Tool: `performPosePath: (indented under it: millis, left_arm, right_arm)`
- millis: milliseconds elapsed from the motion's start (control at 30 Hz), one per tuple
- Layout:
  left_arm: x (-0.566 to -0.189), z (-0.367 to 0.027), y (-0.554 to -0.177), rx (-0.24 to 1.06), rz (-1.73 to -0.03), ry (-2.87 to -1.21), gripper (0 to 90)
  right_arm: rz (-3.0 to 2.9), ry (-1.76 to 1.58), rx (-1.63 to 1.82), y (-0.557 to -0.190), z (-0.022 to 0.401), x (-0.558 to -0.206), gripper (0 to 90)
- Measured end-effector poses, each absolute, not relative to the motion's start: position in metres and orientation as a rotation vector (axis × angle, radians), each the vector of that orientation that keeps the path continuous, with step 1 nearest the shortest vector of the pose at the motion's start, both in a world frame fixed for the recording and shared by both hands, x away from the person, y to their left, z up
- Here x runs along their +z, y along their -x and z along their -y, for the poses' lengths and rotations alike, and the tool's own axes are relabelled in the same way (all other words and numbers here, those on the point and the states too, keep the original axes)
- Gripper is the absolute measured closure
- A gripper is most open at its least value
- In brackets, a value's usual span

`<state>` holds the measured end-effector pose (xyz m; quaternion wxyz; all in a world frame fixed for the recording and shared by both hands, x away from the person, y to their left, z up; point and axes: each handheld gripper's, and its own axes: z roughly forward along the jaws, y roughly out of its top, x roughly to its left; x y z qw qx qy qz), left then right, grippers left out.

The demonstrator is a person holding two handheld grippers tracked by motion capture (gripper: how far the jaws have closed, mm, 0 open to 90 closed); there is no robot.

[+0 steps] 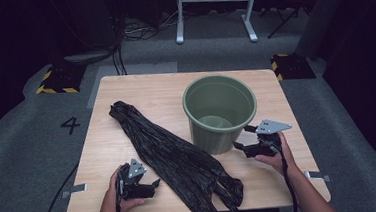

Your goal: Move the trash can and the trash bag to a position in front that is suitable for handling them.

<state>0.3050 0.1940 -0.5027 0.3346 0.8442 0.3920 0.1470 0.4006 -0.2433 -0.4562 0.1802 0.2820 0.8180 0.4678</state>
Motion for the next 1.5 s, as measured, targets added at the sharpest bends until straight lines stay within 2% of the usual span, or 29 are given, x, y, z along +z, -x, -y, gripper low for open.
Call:
performPosePath:
  millis: [233, 433, 533, 600, 933, 1067, 1400, 1500]
  left_arm:
    - [-0.503, -0.181, -0.303, 0.371, -0.984, -2.219, 15.1]
    - [-0.503, -0.169, -0.304, 0.358, -0.973, -2.216, 15.1]
    - [-0.503, -0.164, -0.305, 0.356, -0.960, -2.224, 15.1]
    - [-0.503, -0.160, -0.305, 0.351, -0.954, -2.224, 15.1]
    - [-0.503, -0.138, -0.315, 0.343, -0.942, -2.230, 15.0]
    - [-0.502, -0.123, -0.322, 0.360, -0.969, -2.223, 14.9]
    - [-0.502, -0.094, -0.336, 0.413, -0.989, -2.214, 14.7]
    - [-0.502, -0.086, -0.340, 0.404, -0.994, -2.215, 14.7]
  right_arm:
    - [-2.349, -0.790, 1.305, -0.400, 0.232, -0.455, 21.2]
    - [-2.440, -0.716, 1.404, -0.370, 0.236, -0.443, 21.6]
    - [-2.464, -0.680, 1.379, -0.362, 0.231, -0.441, 20.9]
    - [-2.442, -0.659, 1.300, -0.359, 0.224, -0.442, 23.8]
    - [-2.348, -0.744, 1.249, -0.399, 0.216, -0.446, 23.6]
    - [-2.359, -0.751, 1.260, -0.405, 0.212, -0.442, 23.0]
    - [-2.625, -0.504, 1.231, -0.356, 0.197, -0.443, 22.4]
    - [-2.664, -0.489, 1.214, -0.352, 0.193, -0.447, 22.4]
